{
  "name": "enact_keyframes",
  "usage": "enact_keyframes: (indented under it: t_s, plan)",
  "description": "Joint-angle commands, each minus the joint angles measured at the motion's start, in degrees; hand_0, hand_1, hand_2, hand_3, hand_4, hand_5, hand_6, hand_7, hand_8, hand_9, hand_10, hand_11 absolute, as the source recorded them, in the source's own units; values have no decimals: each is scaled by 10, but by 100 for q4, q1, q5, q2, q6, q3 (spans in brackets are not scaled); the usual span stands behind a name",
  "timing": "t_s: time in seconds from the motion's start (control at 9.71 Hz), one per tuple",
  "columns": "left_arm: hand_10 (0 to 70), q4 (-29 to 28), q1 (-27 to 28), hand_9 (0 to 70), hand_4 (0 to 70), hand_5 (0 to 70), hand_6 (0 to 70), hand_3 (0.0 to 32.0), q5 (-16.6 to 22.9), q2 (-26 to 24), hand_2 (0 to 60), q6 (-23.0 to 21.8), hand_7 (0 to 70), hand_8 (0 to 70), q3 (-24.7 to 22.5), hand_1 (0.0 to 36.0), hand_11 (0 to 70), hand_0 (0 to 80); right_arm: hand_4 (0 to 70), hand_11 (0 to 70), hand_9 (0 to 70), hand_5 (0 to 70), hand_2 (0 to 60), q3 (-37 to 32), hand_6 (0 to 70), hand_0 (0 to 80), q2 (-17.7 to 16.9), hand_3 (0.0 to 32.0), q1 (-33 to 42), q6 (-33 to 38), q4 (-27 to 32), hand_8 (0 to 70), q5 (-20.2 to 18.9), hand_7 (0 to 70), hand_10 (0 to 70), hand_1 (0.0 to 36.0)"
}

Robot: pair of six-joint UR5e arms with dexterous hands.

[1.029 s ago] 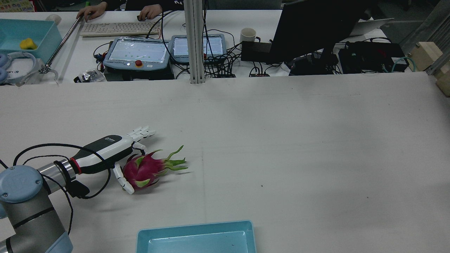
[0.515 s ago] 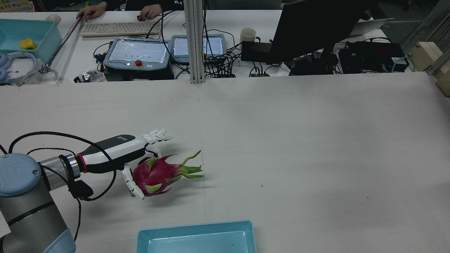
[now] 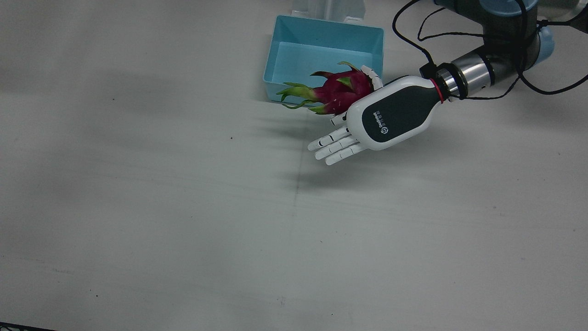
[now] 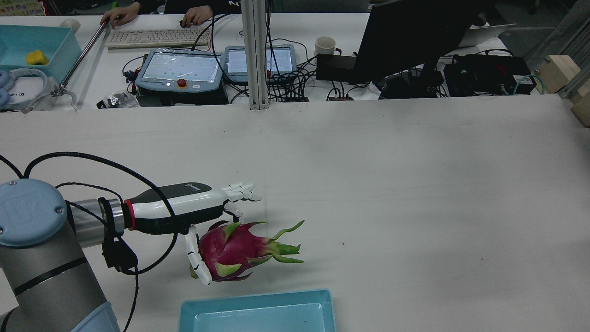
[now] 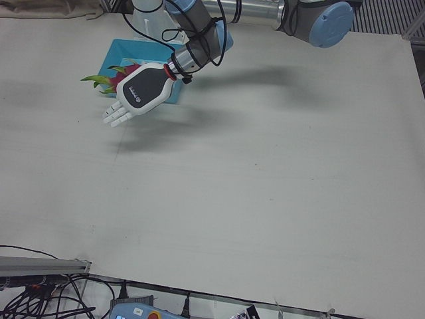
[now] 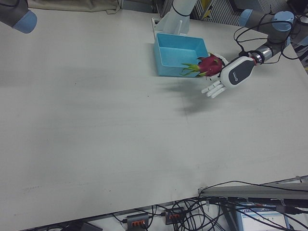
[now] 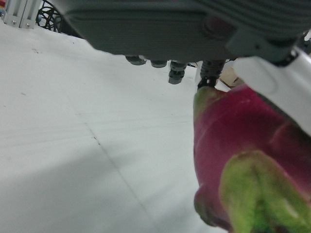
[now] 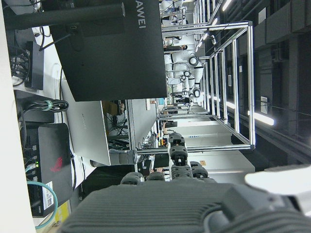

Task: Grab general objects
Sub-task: 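Lift the dragon fruit and carry it toward the blue tray, then lower the dragon fruit into the blue tray with the left hand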

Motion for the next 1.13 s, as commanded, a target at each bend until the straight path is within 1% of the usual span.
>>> enact_keyframes:
  t_s: [0.0,0.21,0.41,0.72,0.82,0.93,1.03]
  plan:
    - [0,759,269,21,541,409,0,0,516,-460,600,-5,178,0,-142,360,0,515,0,0,0,0,0,0,0,0,0,0,0,2,0,0,3,0,0,0]
    - [0,1033,673,21,535,409,0,0,579,-470,600,13,177,0,-291,360,0,526,0,0,0,0,0,0,0,0,0,0,0,2,0,0,3,0,0,0]
    - [0,1113,938,24,544,411,3,0,579,-444,600,30,190,0,-300,360,0,535,0,0,0,0,0,0,0,0,0,0,0,2,0,0,3,0,0,0]
    - [0,1139,1053,24,516,410,8,0,579,-382,600,109,194,0,-309,357,0,550,0,0,0,0,0,0,0,0,0,0,0,2,0,0,3,0,0,0]
    - [0,1191,1053,22,482,393,1,0,579,-382,464,223,183,0,-318,296,0,548,0,0,0,0,0,0,0,0,0,0,0,2,0,0,3,0,0,0]
    - [0,1201,1070,11,275,184,0,0,579,-382,11,232,127,0,-318,140,0,511,0,0,0,0,0,0,0,0,0,0,0,2,0,0,3,0,0,0]
    - [0,1183,1071,2,107,10,0,0,579,-330,0,233,81,0,-335,79,0,485,0,0,0,0,0,0,0,0,0,0,0,2,0,0,3,0,0,0]
